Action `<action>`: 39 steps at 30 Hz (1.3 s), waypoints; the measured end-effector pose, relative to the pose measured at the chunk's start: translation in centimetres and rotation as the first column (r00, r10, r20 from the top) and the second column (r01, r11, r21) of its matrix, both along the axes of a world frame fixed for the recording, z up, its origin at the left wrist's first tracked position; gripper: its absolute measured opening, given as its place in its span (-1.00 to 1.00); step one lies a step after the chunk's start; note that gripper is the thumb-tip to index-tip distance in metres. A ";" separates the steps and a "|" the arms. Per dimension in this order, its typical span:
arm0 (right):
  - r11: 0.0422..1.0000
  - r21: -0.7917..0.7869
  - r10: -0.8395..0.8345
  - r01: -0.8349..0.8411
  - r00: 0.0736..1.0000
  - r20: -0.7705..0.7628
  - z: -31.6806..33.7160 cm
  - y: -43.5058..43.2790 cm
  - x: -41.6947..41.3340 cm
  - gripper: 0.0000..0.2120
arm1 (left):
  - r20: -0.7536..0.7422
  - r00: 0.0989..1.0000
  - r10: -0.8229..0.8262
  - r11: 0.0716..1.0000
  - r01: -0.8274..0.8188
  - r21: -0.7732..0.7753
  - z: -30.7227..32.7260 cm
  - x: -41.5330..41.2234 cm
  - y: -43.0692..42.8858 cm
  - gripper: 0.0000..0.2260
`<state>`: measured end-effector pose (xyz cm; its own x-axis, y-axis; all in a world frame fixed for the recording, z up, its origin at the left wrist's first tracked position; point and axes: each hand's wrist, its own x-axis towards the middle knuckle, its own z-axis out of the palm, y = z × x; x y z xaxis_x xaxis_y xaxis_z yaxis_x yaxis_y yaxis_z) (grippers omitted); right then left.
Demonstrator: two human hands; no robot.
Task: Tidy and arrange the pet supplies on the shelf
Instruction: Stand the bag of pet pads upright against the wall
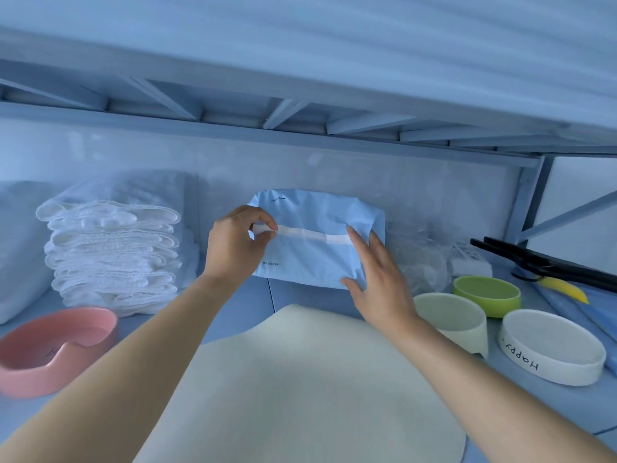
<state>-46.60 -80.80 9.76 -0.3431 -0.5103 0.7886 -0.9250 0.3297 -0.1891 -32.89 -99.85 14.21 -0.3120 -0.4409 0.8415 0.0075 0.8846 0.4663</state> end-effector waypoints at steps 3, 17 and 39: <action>0.994 -0.078 0.064 -0.071 0.993 -0.095 -0.1 0.1 -0.4 -0.39 | -0.001 1.000 -0.002 1.000 0.002 0.004 0.1 -0.3 0.6 -0.65; 0.998 -0.044 0.029 -0.039 0.979 -0.203 0.3 -0.6 -4.5 -0.54 | 0.490 0.797 0.354 0.901 -0.148 -0.409 -2.3 -1.4 1.9 -0.15; 0.977 -0.166 0.090 -0.133 0.965 -0.246 2.5 1.0 -3.5 -0.50 | 0.133 0.968 0.212 0.924 -0.154 -0.351 -0.5 0.9 2.0 -0.38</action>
